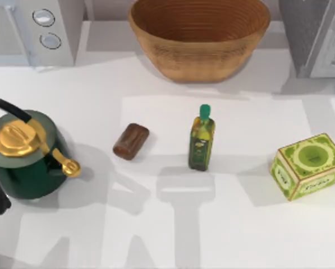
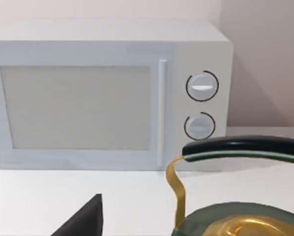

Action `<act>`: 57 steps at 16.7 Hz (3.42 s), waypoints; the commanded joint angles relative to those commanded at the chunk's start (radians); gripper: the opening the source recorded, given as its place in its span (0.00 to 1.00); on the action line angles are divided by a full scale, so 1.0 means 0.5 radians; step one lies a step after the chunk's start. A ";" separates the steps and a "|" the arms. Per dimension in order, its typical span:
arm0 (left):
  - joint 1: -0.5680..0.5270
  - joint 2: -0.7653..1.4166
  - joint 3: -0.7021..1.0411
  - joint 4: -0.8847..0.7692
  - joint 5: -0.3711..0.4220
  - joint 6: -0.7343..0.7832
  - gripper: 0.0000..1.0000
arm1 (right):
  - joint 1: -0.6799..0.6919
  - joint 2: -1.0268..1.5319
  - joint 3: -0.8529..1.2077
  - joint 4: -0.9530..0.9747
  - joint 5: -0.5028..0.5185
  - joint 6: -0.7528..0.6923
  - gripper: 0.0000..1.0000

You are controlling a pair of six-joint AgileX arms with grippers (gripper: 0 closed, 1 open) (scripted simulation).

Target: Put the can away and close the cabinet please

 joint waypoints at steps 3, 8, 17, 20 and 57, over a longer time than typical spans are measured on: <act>0.000 0.000 0.000 0.000 0.000 0.000 1.00 | 0.021 0.289 0.392 -0.089 0.068 0.001 0.00; 0.000 0.000 0.000 0.000 0.000 0.000 1.00 | 0.033 0.523 0.675 -0.157 0.125 0.000 0.00; 0.000 0.000 0.000 0.000 0.000 0.000 1.00 | 0.029 0.741 0.894 -0.254 0.081 0.013 0.00; 0.000 0.000 0.000 0.000 0.000 0.000 1.00 | 0.007 1.091 1.282 -0.381 0.054 0.018 0.00; 0.000 0.000 0.000 0.000 0.000 0.000 1.00 | -0.141 2.045 2.719 -0.676 -0.022 0.000 1.00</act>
